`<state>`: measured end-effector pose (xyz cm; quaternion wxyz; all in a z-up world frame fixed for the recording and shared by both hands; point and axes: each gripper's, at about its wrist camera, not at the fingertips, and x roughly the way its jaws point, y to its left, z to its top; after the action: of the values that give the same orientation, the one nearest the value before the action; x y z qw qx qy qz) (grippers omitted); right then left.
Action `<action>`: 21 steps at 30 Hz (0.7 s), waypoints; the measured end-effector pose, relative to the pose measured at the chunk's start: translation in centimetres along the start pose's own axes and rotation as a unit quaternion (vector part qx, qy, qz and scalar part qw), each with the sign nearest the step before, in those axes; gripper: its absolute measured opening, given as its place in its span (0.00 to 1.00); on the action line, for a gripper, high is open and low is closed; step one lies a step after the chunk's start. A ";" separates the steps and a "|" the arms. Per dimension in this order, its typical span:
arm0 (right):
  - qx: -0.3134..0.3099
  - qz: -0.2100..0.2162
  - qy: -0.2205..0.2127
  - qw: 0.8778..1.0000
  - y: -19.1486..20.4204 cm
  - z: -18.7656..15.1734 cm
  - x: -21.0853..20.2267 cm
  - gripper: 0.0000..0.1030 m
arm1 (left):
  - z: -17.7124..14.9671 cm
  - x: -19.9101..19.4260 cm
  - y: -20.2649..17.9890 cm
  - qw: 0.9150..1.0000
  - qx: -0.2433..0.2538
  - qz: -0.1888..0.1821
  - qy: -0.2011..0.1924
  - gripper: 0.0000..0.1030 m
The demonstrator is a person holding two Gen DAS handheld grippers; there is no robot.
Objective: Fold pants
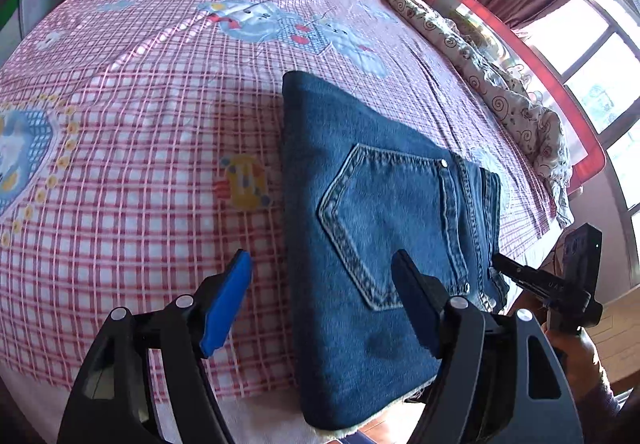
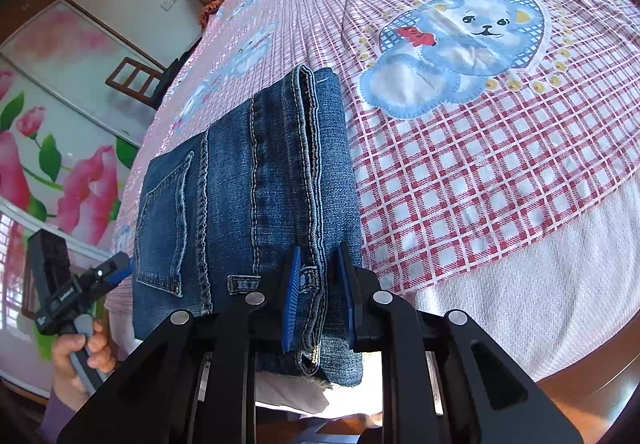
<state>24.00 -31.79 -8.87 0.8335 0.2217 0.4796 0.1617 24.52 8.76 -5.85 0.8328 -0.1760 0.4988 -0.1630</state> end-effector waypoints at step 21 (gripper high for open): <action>0.014 0.014 -0.011 1.000 -0.8 -0.7 -0.6 0.16 | 1.7 4.1 3.0 0.983 -0.098 -0.134 0.073 0.31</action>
<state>23.15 -32.59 -9.14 0.8331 0.2418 0.4697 0.1640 28.15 9.81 -9.66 0.7434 -0.3093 0.5440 -0.2360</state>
